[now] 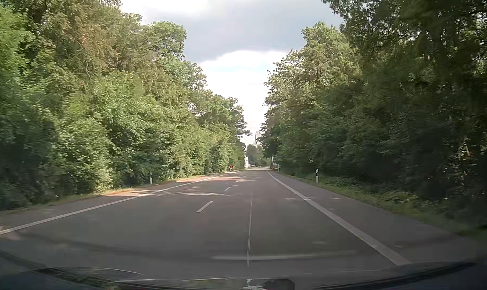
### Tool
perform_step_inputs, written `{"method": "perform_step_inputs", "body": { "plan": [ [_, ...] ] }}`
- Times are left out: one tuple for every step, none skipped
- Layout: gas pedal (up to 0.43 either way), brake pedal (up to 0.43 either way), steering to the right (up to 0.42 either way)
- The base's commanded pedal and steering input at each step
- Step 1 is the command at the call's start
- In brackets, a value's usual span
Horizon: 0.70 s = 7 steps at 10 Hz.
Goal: Follow the waypoints while adhering to traffic rules and regulations
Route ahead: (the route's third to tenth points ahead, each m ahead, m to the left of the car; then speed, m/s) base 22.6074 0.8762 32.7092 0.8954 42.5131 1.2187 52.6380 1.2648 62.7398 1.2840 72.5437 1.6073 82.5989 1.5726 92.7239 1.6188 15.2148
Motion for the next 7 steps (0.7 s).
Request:
{"method": "perform_step_inputs", "body": {
  "plan": [
    [0.118,0.0,0.002],
    [0.118,0.0,0.002],
    [0.118,0.0,0.002],
    [0.118,0.0,0.002],
    [0.118,0.0,0.002],
    [0.118,0.0,0.001],
    [0.118,0.0,0.001]
  ]
}}
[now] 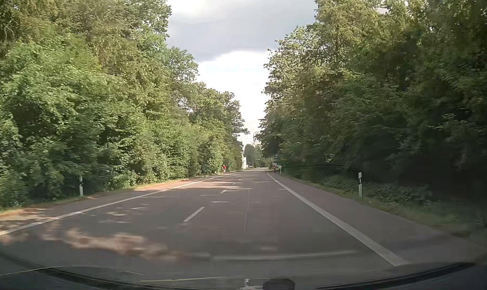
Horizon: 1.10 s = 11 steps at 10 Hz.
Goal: Follow the waypoints while adhering to traffic rules and regulations
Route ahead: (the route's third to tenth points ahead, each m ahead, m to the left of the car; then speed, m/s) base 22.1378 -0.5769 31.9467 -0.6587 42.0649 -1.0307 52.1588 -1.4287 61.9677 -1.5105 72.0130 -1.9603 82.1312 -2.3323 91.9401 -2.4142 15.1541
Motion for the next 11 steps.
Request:
{"method": "perform_step_inputs", "body": {
  "plan": [
    [0.118,0.0,0.001],
    [0.118,0.0,0.001],
    [0.118,0.0,0.001],
    [0.118,0.0,0.001],
    [0.118,0.0,0.001],
    [0.118,0.0,0.001],
    [0.118,0.0,0.001],
    [0.118,0.0,0.001],
    [0.118,0.0,0.001],
    [0.118,0.0,0.0],
    [0.118,0.0,0.0]
  ]
}}
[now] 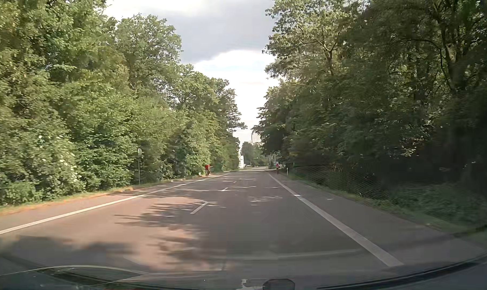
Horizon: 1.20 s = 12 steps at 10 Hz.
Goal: Follow the waypoints while adhering to traffic rules and regulations
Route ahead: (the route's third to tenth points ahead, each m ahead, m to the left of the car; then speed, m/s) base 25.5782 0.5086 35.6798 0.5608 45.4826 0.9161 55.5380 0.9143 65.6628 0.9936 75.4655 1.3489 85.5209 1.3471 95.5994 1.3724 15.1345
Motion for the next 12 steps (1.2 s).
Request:
{"method": "perform_step_inputs", "body": {
  "plan": [
    [0.118,0.0,0.001],
    [0.118,0.0,0.0],
    [0.118,0.0,0.001],
    [0.118,0.0,0.0],
    [0.118,0.0,0.001],
    [0.118,0.0,0.0],
    [0.118,0.0,0.001],
    [0.118,0.0,0.0],
    [0.118,0.0,0.0],
    [0.118,0.0,0.001],
    [0.118,0.0,0.001],
    [0.118,0.0,0.001]
  ]
}}
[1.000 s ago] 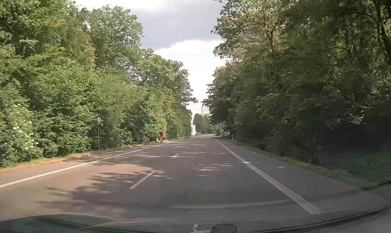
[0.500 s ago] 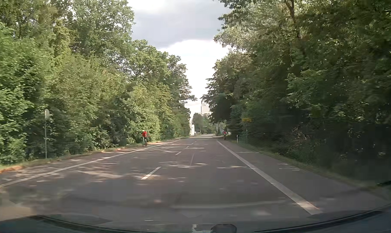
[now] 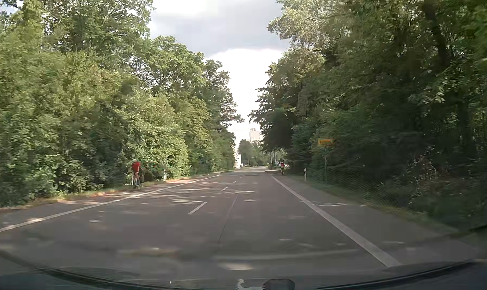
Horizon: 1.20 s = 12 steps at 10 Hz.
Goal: Follow the waypoints while adhering to traffic rules and regulations
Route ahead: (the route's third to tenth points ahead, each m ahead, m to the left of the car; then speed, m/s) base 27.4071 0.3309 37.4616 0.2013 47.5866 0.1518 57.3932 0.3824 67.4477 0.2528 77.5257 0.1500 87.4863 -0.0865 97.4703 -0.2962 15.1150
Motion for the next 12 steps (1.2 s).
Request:
{"method": "perform_step_inputs", "body": {
  "plan": [
    [0.118,0.0,0.001],
    [0.118,0.0,0.001],
    [0.118,0.0,0.001],
    [0.118,0.0,0.001],
    [0.118,0.0,0.001],
    [0.118,0.0,0.0],
    [0.118,0.0,0.0],
    [0.118,0.0,0.0],
    [0.118,0.0,0.0],
    [0.118,0.0,0.001],
    [0.118,0.0,0.001],
    [0.118,0.0,0.001]
  ]
}}
